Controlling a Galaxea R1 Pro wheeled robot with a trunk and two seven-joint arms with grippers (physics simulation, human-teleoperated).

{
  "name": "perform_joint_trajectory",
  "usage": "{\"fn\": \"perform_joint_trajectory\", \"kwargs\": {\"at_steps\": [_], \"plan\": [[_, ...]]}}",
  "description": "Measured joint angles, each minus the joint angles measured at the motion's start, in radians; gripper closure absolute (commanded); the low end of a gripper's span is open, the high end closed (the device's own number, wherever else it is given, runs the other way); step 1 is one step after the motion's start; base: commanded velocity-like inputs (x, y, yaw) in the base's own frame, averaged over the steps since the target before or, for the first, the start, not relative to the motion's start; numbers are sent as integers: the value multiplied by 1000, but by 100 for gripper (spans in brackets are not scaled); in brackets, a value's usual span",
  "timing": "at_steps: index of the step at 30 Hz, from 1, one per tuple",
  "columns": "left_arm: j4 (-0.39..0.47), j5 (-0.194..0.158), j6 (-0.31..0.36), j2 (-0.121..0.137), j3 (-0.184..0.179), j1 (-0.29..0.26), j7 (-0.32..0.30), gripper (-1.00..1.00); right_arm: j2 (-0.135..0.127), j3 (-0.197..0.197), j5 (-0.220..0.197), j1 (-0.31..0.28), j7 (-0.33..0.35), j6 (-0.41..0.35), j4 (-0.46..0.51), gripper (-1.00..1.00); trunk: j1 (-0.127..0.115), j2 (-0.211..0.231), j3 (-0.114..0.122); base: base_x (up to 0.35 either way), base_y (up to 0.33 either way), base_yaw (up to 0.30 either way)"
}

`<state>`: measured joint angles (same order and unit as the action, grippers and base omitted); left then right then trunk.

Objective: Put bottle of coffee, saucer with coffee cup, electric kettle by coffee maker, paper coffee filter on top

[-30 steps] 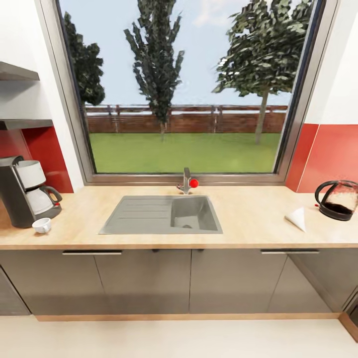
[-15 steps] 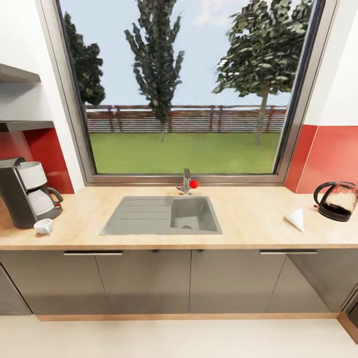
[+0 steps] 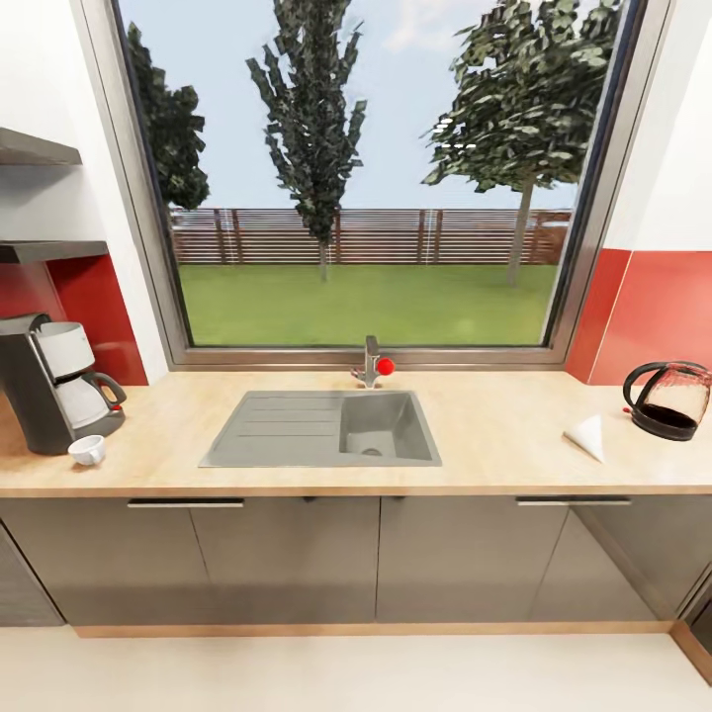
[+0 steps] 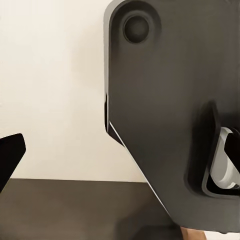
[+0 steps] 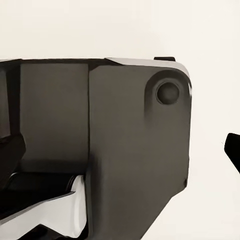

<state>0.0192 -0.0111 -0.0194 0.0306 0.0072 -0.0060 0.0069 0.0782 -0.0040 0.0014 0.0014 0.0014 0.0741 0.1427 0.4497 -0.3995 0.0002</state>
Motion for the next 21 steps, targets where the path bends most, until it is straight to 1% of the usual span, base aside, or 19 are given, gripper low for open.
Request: {"fn": "perform_joint_trajectory", "kwargs": {"at_steps": [21], "plan": [[0,1,0,0,0,0,0,-100,-2,-1,0,0,-4,1,0,-100,0,0,0,0,0,0]]}}
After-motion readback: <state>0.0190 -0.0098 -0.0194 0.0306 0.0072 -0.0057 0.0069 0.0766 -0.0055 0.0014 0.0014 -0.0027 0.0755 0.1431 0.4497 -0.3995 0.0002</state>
